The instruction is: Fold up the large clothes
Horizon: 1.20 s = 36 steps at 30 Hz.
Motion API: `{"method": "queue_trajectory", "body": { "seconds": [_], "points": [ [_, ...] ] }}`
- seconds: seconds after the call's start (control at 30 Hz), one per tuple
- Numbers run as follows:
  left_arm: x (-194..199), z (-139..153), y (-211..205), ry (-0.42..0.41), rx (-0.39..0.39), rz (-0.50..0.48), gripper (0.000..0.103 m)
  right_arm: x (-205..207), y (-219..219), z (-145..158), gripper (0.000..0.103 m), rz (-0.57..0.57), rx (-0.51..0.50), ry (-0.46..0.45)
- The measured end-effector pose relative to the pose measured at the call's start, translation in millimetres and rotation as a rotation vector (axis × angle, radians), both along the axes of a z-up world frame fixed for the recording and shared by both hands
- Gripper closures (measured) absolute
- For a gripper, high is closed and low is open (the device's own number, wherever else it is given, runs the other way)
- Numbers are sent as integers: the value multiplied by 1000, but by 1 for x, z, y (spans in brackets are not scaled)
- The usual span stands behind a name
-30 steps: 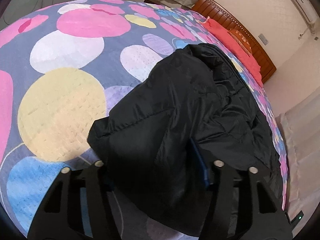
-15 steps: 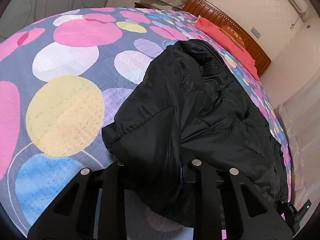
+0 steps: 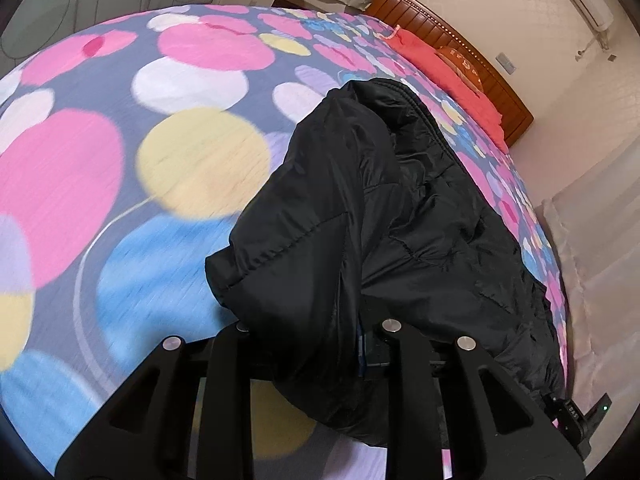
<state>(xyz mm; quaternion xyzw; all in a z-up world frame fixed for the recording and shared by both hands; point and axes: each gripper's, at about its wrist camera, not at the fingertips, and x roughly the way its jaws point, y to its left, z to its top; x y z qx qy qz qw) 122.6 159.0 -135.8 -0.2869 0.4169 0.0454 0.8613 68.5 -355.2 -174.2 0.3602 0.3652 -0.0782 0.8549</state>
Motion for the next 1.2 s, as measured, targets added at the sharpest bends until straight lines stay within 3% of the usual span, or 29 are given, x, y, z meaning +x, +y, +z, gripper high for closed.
{"method": "queue_trajectory", "body": {
  "seconds": [0.43,0.77,0.9,1.0,1.2],
  "points": [
    [-81,5,5,10,26,-17,79,-68,4,0,74,34,13,16],
    [-86,-3,9,13,42,-30,77,-70,2,-6,71,29,12,19],
    [-88,-1,7,13,68,-36,70,-71,2,-7,63,19,19,30],
    [-93,-3,12,19,56,-18,59,-75,2,-6,59,25,11,45],
    [-103,7,14,20,76,-25,49,-94,4,5,51,53,-33,89]
  ]
}}
